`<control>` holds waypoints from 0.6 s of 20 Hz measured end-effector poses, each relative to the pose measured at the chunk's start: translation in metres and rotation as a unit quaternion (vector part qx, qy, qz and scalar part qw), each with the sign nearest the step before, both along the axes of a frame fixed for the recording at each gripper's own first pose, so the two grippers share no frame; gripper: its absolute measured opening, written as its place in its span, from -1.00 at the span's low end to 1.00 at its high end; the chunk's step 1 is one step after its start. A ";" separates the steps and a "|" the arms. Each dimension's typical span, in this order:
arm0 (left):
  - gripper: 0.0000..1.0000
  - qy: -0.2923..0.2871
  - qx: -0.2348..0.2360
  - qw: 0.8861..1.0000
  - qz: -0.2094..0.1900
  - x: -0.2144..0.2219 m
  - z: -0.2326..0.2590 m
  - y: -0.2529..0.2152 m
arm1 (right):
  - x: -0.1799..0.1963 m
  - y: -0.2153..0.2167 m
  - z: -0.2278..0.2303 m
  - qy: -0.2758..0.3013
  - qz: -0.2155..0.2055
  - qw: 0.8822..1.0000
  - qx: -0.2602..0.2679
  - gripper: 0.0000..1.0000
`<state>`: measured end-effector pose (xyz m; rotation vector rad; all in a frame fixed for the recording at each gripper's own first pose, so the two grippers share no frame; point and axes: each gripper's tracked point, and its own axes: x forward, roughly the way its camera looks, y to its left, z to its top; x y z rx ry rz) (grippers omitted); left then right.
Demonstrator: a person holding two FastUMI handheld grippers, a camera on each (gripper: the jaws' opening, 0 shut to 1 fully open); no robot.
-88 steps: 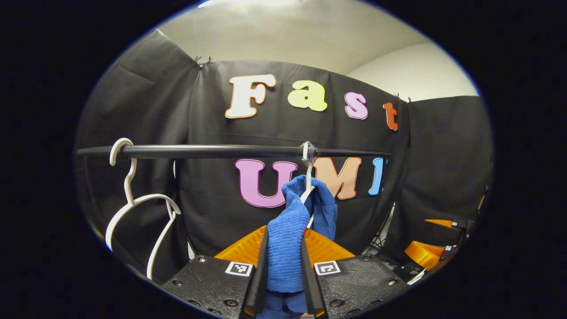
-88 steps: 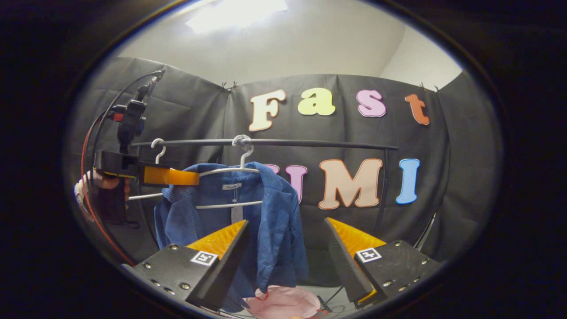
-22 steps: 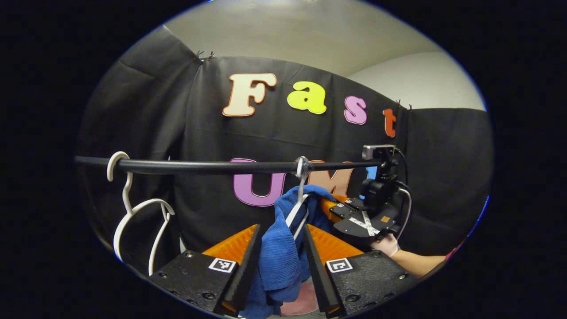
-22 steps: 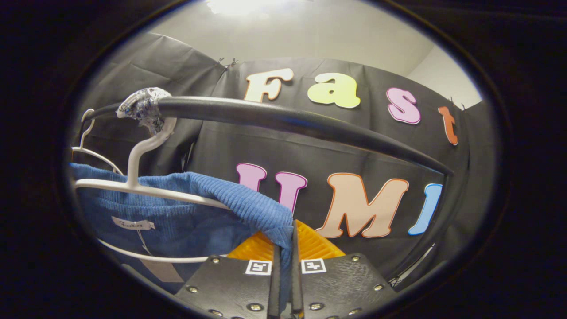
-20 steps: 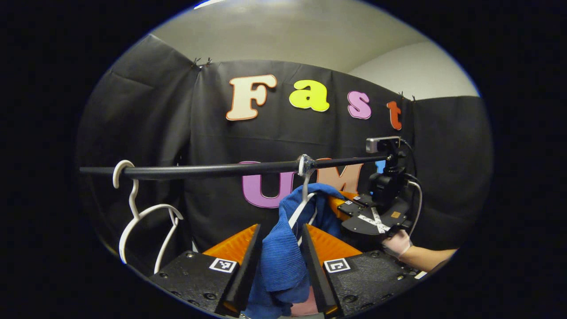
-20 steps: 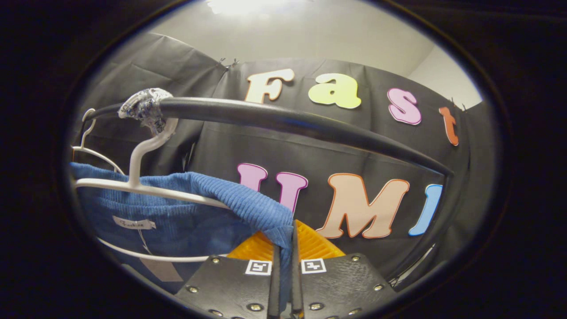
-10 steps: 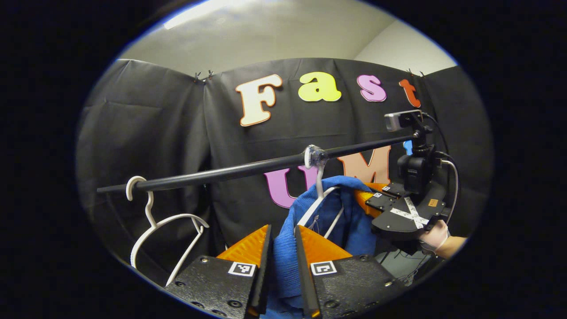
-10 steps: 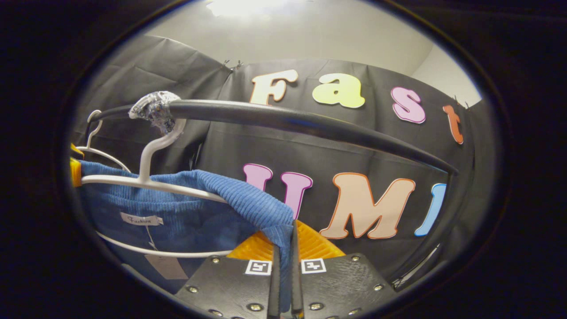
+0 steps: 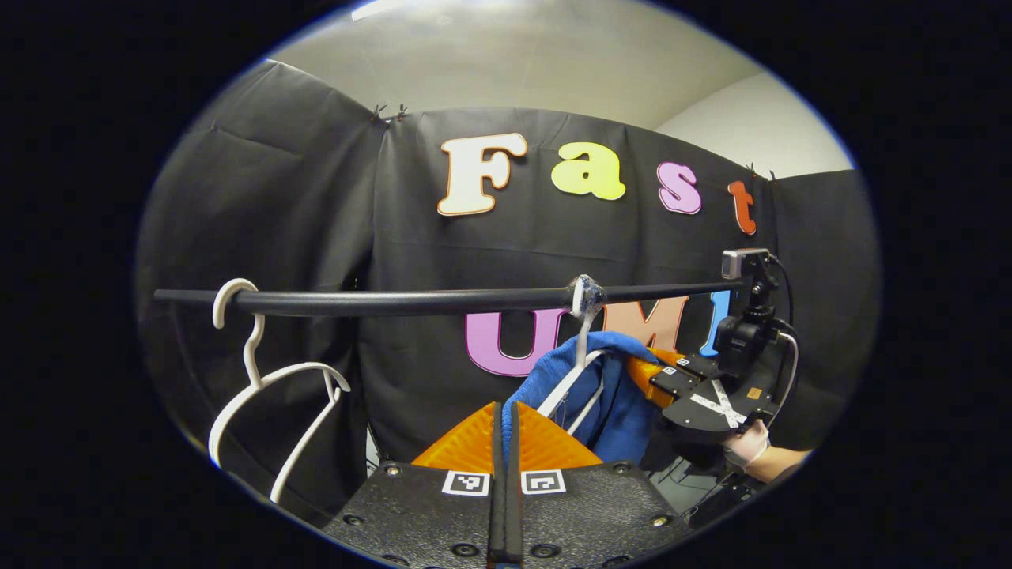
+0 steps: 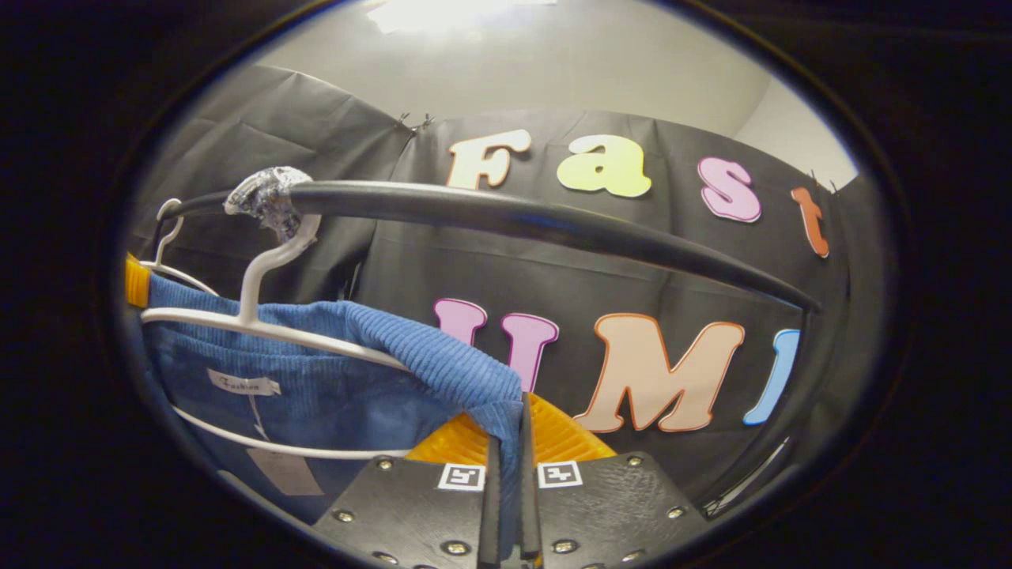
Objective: Grasp the clothes on the hanger with both hands and then place them into the laundry hamper below.
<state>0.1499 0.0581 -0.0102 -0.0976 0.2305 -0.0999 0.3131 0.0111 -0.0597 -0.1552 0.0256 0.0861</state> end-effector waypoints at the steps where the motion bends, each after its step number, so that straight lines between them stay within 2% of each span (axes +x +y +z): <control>1: -0.99 0.000 -0.005 1.000 -0.004 0.000 0.002 0.000 | 0.005 -0.002 0.000 -0.003 -0.002 1.000 -0.001 -0.79; 4: -0.99 0.000 -0.017 1.000 -0.013 0.000 0.002 -0.001 | 0.017 -0.002 0.005 -0.018 -0.006 1.000 -0.014 -0.79; 6: -0.99 -0.003 -0.013 1.000 -0.020 0.000 0.003 -0.005 | 0.023 0.000 0.011 -0.044 -0.013 0.998 -0.046 -0.80; 10: -0.99 -0.006 0.013 0.999 -0.030 0.004 0.002 -0.002 | 0.036 0.005 0.019 -0.111 -0.009 0.984 -0.137 -0.79; 12: -0.99 -0.009 0.016 0.999 -0.037 0.006 0.003 -0.002 | 0.043 0.008 0.012 -0.123 -0.001 0.978 -0.166 -0.80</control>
